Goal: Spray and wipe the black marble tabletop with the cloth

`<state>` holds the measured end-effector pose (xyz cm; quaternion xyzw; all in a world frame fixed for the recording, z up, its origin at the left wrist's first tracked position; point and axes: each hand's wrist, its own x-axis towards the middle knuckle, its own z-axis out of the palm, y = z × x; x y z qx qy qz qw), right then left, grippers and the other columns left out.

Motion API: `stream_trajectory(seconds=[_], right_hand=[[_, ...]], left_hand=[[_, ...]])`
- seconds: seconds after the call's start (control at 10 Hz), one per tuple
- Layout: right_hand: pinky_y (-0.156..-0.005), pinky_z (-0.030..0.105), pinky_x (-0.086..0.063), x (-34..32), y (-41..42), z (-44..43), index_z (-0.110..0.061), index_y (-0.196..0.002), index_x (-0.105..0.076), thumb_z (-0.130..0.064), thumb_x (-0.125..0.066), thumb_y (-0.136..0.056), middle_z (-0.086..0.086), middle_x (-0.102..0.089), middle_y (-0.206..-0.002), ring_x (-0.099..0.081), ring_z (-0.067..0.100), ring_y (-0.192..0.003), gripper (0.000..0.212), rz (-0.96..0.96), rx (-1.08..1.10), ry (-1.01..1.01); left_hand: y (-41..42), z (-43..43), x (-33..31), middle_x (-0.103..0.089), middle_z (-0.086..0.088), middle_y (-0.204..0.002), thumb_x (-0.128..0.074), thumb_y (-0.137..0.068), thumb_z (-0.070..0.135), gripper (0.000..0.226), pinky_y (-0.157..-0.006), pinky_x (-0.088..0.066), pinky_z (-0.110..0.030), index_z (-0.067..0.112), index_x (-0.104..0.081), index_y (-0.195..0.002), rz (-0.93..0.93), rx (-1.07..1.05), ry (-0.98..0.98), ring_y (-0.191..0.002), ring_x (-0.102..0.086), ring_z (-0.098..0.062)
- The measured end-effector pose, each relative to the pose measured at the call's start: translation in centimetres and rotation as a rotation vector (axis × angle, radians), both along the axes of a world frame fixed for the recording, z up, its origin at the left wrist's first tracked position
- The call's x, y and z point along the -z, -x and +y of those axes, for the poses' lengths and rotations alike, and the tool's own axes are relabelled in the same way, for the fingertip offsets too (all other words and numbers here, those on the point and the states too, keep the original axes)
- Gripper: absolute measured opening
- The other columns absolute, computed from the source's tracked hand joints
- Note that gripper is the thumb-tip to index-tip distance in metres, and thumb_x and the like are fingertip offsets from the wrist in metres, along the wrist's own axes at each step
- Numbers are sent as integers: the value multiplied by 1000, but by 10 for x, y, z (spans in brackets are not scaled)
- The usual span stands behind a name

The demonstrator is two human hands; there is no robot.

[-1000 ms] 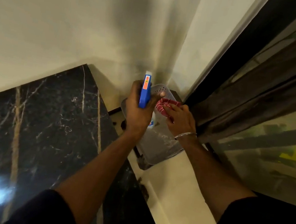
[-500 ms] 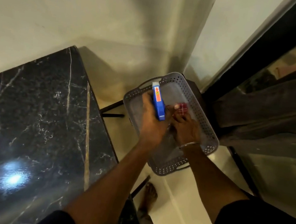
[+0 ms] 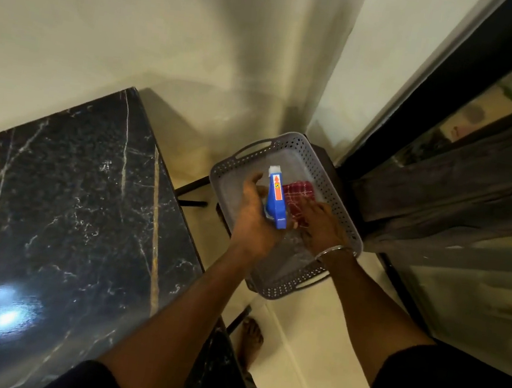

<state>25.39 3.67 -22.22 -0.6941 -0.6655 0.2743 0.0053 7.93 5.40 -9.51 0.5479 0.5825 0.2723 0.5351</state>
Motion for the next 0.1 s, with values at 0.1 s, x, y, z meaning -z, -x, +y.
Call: stream_trajectory(seconds=[0.1], right_hand=[[-112,54,-31,-5,-1,-7,-20,-154,-24,-25,-64,-89,7,-33,-156,-29,32,-142,76,-69,30,-32]], left_hand=[[10,-1,-9,-50,8,-113,-82,-72,23,95,-89,-51,-32,17,-21,-143,91,30,63,-105,-58,-10]])
